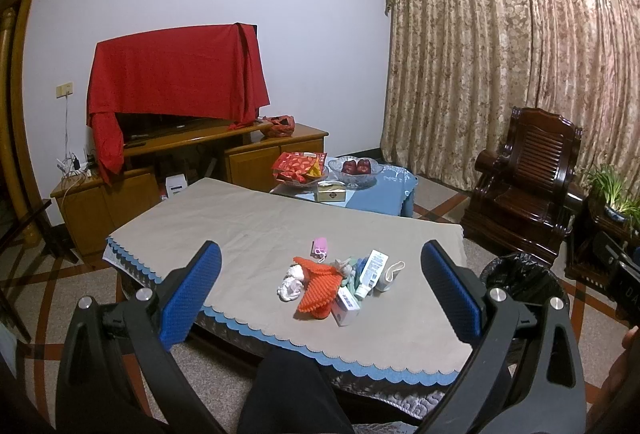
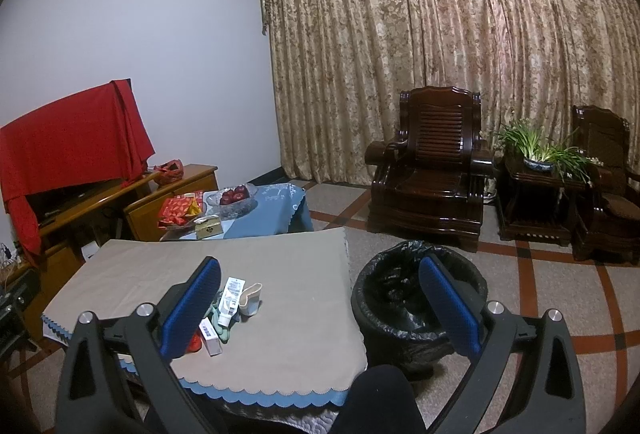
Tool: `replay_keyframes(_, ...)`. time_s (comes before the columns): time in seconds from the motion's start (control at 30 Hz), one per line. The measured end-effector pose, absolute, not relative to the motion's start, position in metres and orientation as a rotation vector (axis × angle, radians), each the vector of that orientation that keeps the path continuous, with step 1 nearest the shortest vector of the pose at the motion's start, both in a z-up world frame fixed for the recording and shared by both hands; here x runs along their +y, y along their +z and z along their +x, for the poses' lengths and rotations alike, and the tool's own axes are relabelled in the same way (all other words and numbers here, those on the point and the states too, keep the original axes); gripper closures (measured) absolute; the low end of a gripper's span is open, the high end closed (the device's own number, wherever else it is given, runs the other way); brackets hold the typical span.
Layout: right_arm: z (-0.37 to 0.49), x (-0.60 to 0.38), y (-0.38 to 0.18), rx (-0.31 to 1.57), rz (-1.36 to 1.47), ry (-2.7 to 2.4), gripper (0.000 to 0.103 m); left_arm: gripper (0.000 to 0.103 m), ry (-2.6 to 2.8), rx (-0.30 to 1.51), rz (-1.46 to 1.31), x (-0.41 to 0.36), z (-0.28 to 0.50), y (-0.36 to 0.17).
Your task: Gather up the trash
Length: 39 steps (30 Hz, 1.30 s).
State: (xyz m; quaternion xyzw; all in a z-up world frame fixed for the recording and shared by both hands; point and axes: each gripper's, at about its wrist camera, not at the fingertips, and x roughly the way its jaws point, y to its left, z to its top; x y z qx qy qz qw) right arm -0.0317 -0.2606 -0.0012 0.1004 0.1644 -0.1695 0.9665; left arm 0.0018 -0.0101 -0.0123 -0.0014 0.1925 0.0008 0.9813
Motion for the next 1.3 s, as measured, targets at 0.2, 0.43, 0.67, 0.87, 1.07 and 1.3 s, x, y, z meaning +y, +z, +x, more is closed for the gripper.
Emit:
replay_keyframes(0.2,-0.031,-0.260,-0.002,0.334,0.202,-0.342,0.006,0.006,0.002,0.388,-0.003,-0.011,0.001,-0.013)
replay_keyframes(0.43,-0.032,-0.260,-0.005,0.334,0.203,-0.343,0.006,0.006,0.002,0.389,-0.004,-0.010,0.002,-0.012)
replay_keyframes(0.67,-0.031,-0.260,-0.004,0.335,0.203,-0.344,0.006,0.006,0.002,0.390,-0.003,-0.010,0.002,-0.013)
replay_keyframes(0.87,-0.031,-0.262,-0.008,0.338,0.204,-0.342,0.006,0.006,0.002,0.390,-0.004,-0.011,0.002,-0.013)
replay_keyframes(1.07,-0.033,-0.263,-0.011,0.339,0.204,-0.342,0.006,0.006,0.002,0.391,-0.003,-0.011,0.002,-0.013)
replay_keyframes(1.3,-0.026,-0.259,-0.034,0.353,0.202,-0.343,0.006,0.006,0.009,0.408,0.009,-0.011,0.006,-0.023)
